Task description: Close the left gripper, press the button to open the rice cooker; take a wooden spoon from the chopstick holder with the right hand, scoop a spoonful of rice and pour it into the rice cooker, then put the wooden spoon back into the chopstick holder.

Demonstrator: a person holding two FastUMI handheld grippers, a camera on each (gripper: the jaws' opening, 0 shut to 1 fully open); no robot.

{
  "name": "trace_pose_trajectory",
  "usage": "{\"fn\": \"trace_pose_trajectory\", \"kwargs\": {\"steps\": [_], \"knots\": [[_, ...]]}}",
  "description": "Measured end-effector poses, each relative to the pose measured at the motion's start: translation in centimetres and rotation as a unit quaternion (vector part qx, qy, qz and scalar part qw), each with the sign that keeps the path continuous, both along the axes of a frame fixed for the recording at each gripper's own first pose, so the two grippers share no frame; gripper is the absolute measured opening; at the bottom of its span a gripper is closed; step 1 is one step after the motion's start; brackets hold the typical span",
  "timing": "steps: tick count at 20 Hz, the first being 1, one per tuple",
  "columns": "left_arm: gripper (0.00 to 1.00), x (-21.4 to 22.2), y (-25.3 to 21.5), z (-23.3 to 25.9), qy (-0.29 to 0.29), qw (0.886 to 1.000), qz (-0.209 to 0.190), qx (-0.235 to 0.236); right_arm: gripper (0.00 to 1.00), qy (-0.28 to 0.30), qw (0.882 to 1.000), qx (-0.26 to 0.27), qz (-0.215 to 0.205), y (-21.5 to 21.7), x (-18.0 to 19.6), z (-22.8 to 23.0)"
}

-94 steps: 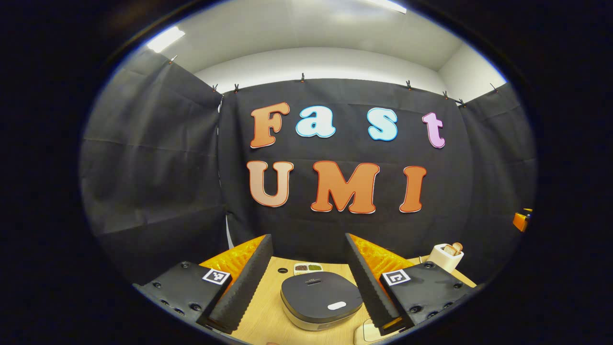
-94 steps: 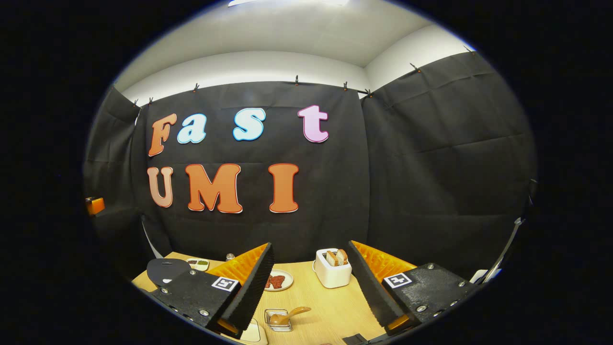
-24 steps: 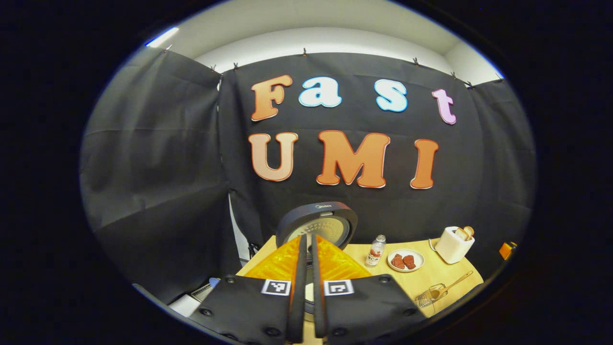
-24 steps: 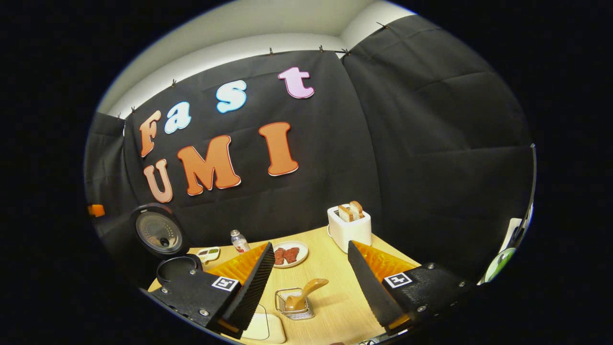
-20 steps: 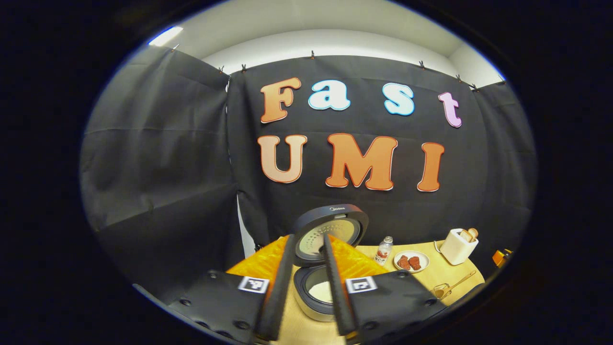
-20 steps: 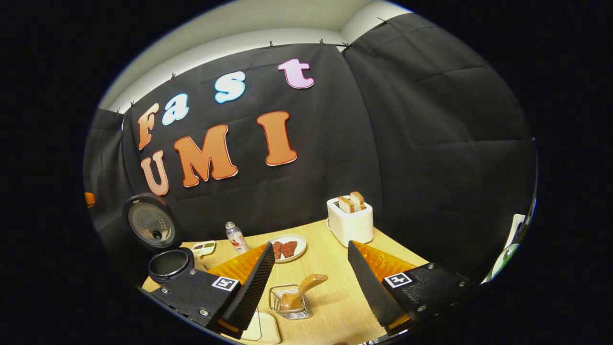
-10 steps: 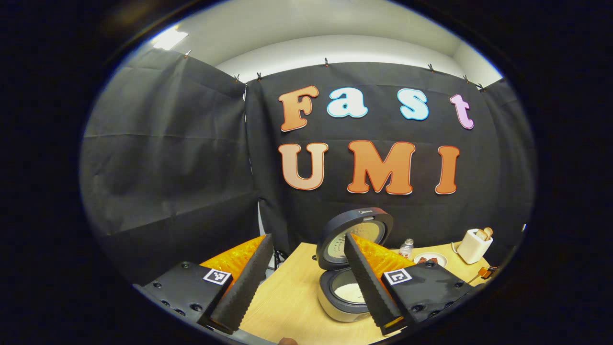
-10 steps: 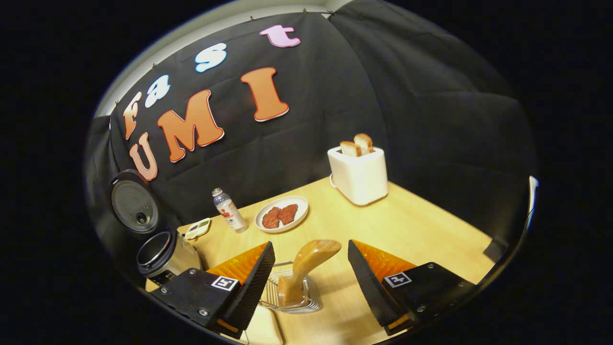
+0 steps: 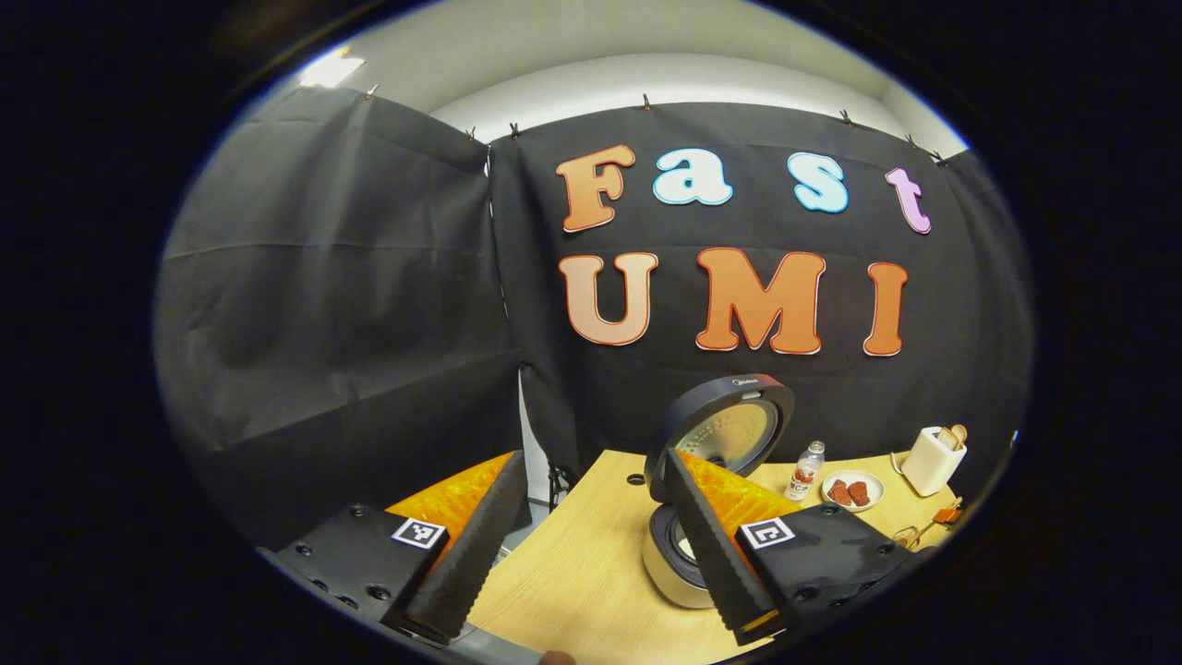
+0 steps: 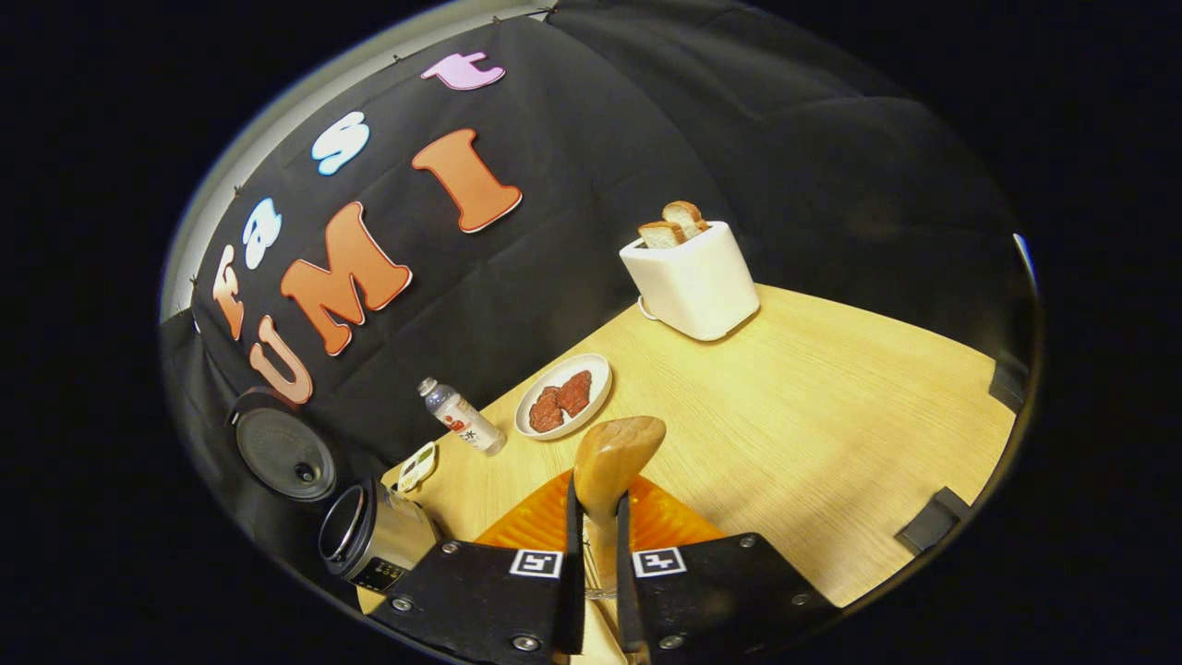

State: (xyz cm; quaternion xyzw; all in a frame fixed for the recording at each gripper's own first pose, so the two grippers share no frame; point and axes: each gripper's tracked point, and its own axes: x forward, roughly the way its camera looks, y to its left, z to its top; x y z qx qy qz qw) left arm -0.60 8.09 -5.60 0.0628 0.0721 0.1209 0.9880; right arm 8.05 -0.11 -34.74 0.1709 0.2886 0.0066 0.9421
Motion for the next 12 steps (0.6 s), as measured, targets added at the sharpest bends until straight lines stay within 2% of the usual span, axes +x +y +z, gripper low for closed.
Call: {"fn": "trace_pose_trajectory", "kwargs": {"steps": [1, 3, 7, 12], "knots": [[0.99, 0.1, 0.2, 0.2, 0.000, 1.000, -0.003, 0.001, 0.07, -0.002, 1.000, -0.009, -0.003, 0.0, 0.1, 0.1], [0.99, 0.0, 0.3, 0.5, -0.002, 1.000, -0.006, 0.002, 0.01, -0.013, 1.000, -0.025, 0.009, 0.6, 0.3, 1.1], [1.00, 0.1, 0.9, 1.2, -0.010, 1.000, -0.014, -0.008, 0.01, -0.033, 0.997, -0.075, 0.018, 1.3, 0.1, 4.0], [1.00, 0.0, 2.0, 1.0, -0.009, 0.999, -0.023, -0.030, 0.01, -0.093, 0.987, -0.125, 0.042, 3.5, -1.8, 11.4]]}}
